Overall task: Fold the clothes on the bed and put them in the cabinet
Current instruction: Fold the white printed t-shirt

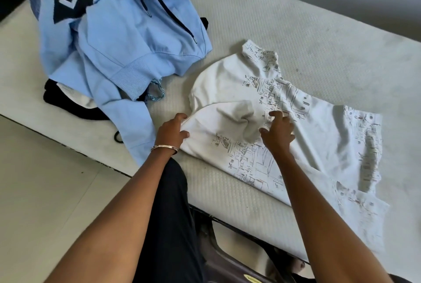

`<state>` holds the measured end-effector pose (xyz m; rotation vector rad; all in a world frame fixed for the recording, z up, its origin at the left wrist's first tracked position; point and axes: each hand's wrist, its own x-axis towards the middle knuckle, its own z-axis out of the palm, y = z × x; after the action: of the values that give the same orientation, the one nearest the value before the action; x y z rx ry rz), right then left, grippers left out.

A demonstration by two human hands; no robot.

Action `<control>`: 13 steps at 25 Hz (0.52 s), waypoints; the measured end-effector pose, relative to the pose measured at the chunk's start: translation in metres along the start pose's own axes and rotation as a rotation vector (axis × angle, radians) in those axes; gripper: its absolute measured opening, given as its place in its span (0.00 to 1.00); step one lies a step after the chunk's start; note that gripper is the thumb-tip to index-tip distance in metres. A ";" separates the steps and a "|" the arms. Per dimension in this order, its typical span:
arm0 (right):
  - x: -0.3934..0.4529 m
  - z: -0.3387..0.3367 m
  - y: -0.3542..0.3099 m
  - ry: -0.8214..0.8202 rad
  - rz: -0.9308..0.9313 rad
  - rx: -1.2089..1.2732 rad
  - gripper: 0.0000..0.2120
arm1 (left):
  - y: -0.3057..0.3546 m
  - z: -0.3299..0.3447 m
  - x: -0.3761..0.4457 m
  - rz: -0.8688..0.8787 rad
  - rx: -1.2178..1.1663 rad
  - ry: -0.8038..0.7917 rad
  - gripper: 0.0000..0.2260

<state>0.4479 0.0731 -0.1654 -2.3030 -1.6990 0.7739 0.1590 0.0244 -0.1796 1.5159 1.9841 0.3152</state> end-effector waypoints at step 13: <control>0.033 0.001 -0.065 -0.168 -0.196 0.111 0.15 | -0.004 0.000 0.004 -0.094 0.103 0.071 0.18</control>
<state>0.4004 0.1251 -0.1480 -2.0117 -1.8650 1.0155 0.1557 0.0274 -0.1832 1.4875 2.1491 0.2335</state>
